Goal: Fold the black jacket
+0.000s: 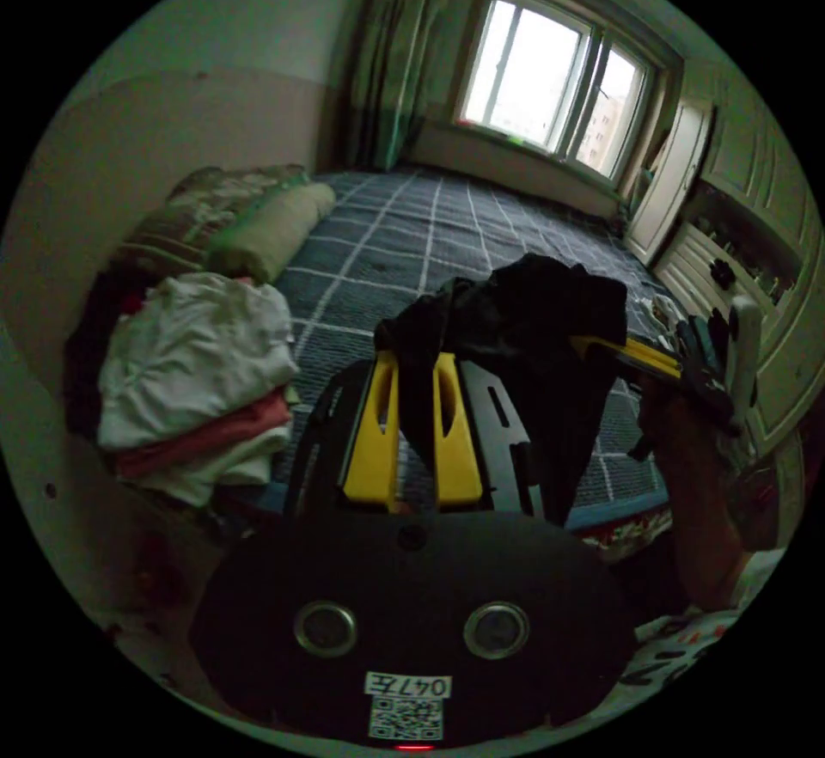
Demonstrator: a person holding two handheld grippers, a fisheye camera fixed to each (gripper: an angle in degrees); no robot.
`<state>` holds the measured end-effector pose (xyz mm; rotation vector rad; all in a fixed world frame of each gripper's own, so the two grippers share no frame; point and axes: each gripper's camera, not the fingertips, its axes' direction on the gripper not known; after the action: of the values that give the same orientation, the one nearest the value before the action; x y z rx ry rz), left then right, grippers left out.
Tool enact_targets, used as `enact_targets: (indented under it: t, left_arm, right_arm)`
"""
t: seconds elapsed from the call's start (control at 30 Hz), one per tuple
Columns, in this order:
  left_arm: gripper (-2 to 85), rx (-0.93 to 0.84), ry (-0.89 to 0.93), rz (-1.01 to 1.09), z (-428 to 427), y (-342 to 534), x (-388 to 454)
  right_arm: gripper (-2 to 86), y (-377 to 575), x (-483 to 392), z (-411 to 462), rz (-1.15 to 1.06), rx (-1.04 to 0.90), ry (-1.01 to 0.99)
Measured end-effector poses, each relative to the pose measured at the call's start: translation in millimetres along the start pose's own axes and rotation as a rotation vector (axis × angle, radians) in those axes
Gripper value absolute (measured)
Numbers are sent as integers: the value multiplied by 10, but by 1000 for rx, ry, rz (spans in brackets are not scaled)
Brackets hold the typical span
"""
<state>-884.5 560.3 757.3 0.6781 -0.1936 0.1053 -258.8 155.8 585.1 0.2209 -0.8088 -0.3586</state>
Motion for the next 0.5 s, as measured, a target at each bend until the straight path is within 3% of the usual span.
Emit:
enact_targets:
  t: [0.13,0.27,0.5]
  left_arm:
    - [60,60,-120,25,-790,-171,-817]
    - [61,8,-288,53,-1306,-535,-1573]
    - [80,-210,-374,-28,-1074,-742,-2751]
  right_arm:
    - [33,-664,-714,193,-108,93,-178]
    - [34,-1275,-1297,495,-135,159,-296]
    - [43,-1922,-2065,1728,-40,-8,-400]
